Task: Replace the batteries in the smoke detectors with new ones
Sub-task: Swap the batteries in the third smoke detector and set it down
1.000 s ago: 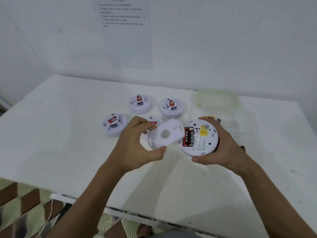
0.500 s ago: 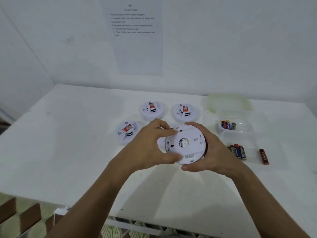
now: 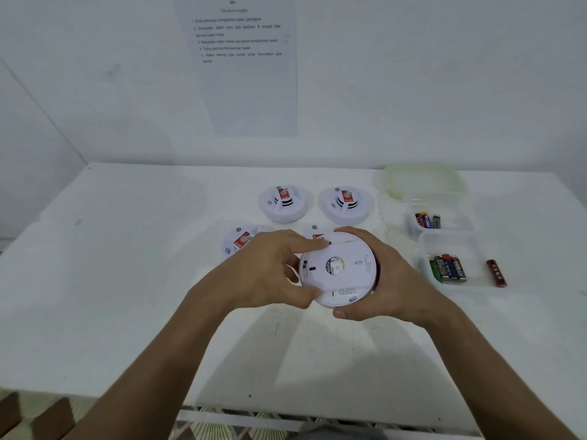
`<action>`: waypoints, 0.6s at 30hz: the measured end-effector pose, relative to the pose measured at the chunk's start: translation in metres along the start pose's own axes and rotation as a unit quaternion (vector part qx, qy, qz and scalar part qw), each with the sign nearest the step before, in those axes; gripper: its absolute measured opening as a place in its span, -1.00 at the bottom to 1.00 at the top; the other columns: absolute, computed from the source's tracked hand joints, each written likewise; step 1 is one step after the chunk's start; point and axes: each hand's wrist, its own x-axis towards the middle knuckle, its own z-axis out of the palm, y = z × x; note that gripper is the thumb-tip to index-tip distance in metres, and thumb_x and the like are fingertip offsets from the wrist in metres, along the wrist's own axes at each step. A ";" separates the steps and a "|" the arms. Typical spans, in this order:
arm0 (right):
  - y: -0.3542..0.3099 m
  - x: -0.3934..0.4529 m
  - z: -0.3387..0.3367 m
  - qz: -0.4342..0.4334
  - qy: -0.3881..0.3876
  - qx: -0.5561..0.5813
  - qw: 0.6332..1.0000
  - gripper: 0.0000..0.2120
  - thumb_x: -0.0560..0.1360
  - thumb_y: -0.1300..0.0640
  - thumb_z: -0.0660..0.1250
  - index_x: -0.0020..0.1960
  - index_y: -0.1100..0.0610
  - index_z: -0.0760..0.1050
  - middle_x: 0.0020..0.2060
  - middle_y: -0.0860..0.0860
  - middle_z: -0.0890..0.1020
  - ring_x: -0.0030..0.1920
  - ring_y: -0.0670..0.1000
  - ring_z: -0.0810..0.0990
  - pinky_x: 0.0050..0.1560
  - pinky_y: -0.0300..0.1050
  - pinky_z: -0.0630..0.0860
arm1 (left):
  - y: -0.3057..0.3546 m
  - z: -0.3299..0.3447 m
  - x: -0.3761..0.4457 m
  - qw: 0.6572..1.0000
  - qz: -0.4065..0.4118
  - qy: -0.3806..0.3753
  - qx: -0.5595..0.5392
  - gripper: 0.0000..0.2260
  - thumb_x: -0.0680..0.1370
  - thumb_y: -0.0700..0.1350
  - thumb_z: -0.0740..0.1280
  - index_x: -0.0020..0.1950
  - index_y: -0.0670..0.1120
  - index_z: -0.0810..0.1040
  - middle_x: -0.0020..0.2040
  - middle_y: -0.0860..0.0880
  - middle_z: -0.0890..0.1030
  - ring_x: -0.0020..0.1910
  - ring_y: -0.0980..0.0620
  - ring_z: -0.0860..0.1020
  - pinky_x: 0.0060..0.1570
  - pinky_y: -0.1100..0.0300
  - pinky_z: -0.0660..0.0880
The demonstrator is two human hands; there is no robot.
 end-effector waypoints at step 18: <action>0.000 0.005 0.013 -0.017 -0.029 -0.122 0.992 -0.03 0.16 0.15 0.57 0.45 -0.12 0.17 0.30 -0.13 0.40 0.26 -0.07 0.46 0.15 -0.20 0.52 | -0.007 -0.006 -0.030 0.979 0.058 0.032 -0.191 -0.38 0.40 -0.22 0.49 0.43 0.02 0.39 0.27 0.09 0.56 0.14 -0.03 0.56 0.04 0.13 0.54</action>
